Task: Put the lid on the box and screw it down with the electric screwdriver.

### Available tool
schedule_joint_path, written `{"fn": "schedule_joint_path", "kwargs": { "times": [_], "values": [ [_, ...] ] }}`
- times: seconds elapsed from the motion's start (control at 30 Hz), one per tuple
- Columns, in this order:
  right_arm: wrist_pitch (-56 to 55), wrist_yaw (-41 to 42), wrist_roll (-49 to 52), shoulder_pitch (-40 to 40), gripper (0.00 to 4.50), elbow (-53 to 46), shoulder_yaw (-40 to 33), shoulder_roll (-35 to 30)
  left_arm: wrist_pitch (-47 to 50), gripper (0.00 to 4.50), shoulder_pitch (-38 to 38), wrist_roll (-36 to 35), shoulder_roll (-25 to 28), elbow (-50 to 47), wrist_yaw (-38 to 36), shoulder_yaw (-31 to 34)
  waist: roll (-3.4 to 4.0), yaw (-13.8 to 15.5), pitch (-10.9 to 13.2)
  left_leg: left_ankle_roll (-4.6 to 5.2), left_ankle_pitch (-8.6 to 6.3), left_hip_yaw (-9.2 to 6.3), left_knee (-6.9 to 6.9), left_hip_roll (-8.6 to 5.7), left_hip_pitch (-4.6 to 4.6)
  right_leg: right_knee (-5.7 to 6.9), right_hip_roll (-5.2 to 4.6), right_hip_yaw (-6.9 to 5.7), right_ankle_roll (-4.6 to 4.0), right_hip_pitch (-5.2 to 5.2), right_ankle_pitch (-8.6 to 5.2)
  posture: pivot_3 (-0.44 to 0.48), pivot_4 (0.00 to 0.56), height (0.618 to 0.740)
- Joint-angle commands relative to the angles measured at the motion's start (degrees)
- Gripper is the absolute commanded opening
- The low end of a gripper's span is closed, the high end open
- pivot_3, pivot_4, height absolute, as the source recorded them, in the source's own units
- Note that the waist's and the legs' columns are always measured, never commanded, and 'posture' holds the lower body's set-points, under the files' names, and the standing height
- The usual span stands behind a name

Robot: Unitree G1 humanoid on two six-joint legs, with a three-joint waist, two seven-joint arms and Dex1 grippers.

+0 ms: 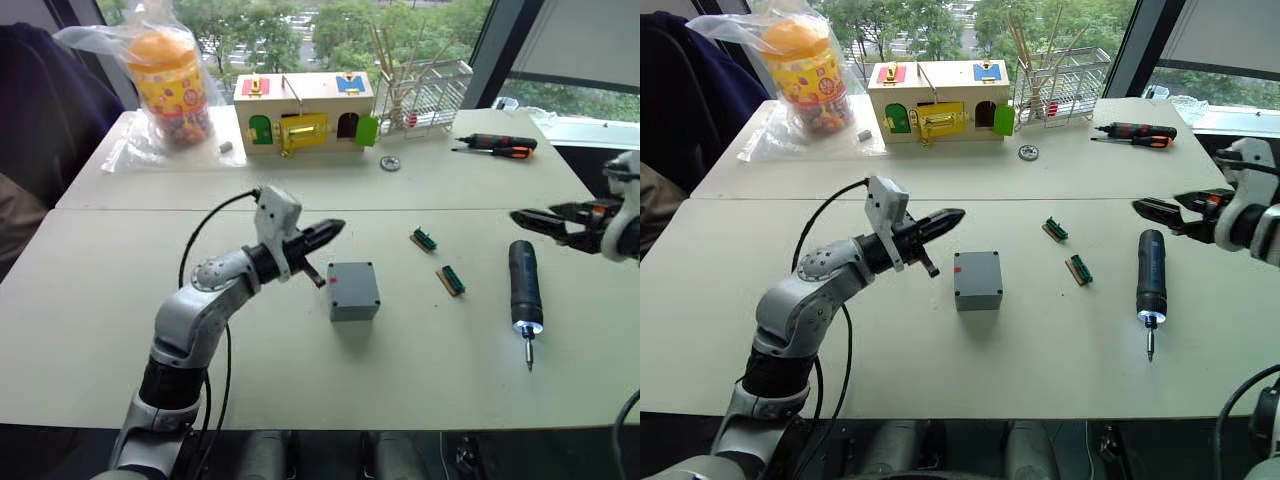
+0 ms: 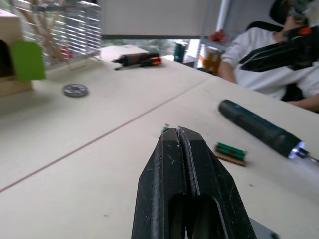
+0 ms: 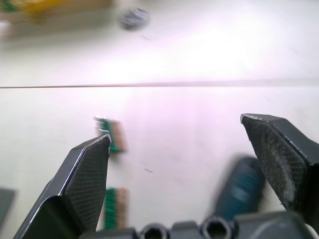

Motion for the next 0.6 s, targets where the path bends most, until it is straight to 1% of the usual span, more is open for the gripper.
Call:
{"fn": "schedule_joint_path", "kwargs": {
  "times": [0.03,0.1,0.2,0.27,0.4,0.47,0.6],
  "values": [
    [3.8,-1.7,5.0,5.6,4.48,-16.8,3.4,3.3,3.4,0.00,-1.4,-3.1,4.5,2.9,-5.3,2.1,0.01,0.2,0.0,-0.01,0.01,0.00,-0.01,0.00,0.00,0.01,0.00,-0.01,0.00,0.00,0.00,0.000,0.150,0.706],
    [2.4,-0.9,5.4,9.7,4.48,-21.5,6.5,5.0,4.8,0.00,-1.1,-5.1,7.4,3.9,-9.4,2.4,-0.02,0.5,0.0,-0.01,0.00,-0.01,0.05,-0.05,-0.03,0.02,-0.05,-0.03,0.00,0.03,0.00,0.000,0.150,0.706],
    [1.2,0.1,7.2,14.4,4.48,-25.3,9.0,7.7,6.2,0.00,0.6,-6.5,10.9,3.0,-13.6,1.7,-0.06,0.9,0.0,0.05,-0.03,-0.01,0.11,-0.13,-0.05,0.00,-0.09,0.00,0.02,0.09,0.01,0.000,0.150,0.706],
    [-0.9,-0.1,5.4,16.5,4.48,-25.7,10.9,8.4,6.7,0.00,1.5,-6.7,12.3,2.4,-15.1,1.0,-0.06,1.4,0.0,0.05,-0.03,-0.02,0.12,-0.14,-0.04,0.00,-0.10,0.00,0.02,0.09,0.01,0.000,0.150,0.706],
    [-2.9,0.8,4.3,18.0,4.48,-24.8,14.3,8.8,7.3,0.00,2.6,-5.0,15.1,1.4,-18.6,-3.1,-0.06,1.4,0.0,0.05,-0.02,-0.03,0.15,-0.11,0.02,0.02,-0.08,0.00,0.00,0.09,0.00,0.000,0.150,0.706],
    [-3.6,0.9,4.2,17.7,4.48,-24.5,15.9,9.6,7.0,0.00,3.1,-4.8,15.6,1.6,-20.6,-5.4,-0.06,1.3,0.0,0.05,-0.03,-0.03,0.13,-0.09,0.02,0.01,-0.05,0.00,0.00,0.08,0.00,0.000,0.150,0.706],
    [-6.3,1.5,1.4,17.5,4.48,-22.5,20.7,10.9,3.8,0.00,2.1,-1.0,14.4,5.3,-21.2,-9.4,-0.07,1.4,0.0,0.05,-0.03,-0.03,0.13,-0.10,0.01,0.01,-0.06,0.01,0.00,0.08,0.00,0.000,0.150,0.706]
  ]
}}
